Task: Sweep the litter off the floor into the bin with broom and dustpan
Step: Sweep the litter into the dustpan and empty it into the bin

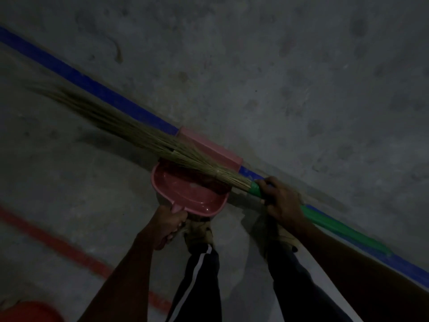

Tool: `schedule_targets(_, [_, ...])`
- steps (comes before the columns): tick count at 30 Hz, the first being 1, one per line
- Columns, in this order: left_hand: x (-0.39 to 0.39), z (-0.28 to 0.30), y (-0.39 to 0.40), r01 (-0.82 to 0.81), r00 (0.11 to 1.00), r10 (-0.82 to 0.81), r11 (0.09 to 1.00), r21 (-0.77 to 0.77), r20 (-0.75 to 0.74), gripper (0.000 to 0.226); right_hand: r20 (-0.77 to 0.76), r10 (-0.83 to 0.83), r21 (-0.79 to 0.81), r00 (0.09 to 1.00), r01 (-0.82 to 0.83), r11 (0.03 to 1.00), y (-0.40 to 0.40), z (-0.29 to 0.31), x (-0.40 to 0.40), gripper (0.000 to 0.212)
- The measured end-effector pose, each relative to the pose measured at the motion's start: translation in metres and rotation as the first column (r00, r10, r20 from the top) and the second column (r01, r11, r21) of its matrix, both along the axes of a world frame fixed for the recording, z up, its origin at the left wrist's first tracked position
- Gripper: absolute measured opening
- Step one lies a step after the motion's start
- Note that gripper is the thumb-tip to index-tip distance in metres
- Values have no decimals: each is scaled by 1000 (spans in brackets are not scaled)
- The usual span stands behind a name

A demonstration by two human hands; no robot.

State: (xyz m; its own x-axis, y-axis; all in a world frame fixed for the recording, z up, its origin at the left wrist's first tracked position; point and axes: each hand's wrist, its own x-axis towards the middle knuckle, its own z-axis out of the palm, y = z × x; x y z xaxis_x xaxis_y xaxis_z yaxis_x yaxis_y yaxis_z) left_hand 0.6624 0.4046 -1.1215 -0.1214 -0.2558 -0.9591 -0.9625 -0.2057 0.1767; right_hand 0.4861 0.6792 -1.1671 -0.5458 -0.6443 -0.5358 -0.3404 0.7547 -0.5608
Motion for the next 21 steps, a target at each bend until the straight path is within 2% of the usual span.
schedule_targets(4, [-1,36,-1,-19,999,20,1000,17,-26,28,-53,-65,-102,996,59,993,-17,41,-9,58])
schedule_targets(7, [-5,78,1,-105,992,106,994,20,-74,15,-111,-130,-130,985,115,985,-28,86,-18,58])
schedule_targets(10, [-14,133,0,-171,980,172,985,24,-101,19,-177,-208,-159,962,180,971,-40,148,-32,60])
schedule_targets(15, [-34,259,-7,-176,957,177,984,24,-228,23,-232,-325,-248,917,267,931,-57,268,-47,75])
schedule_targets(21, [-10,397,-12,-212,951,195,976,-46,-242,27,-247,-388,-326,888,301,896,-65,429,-33,79])
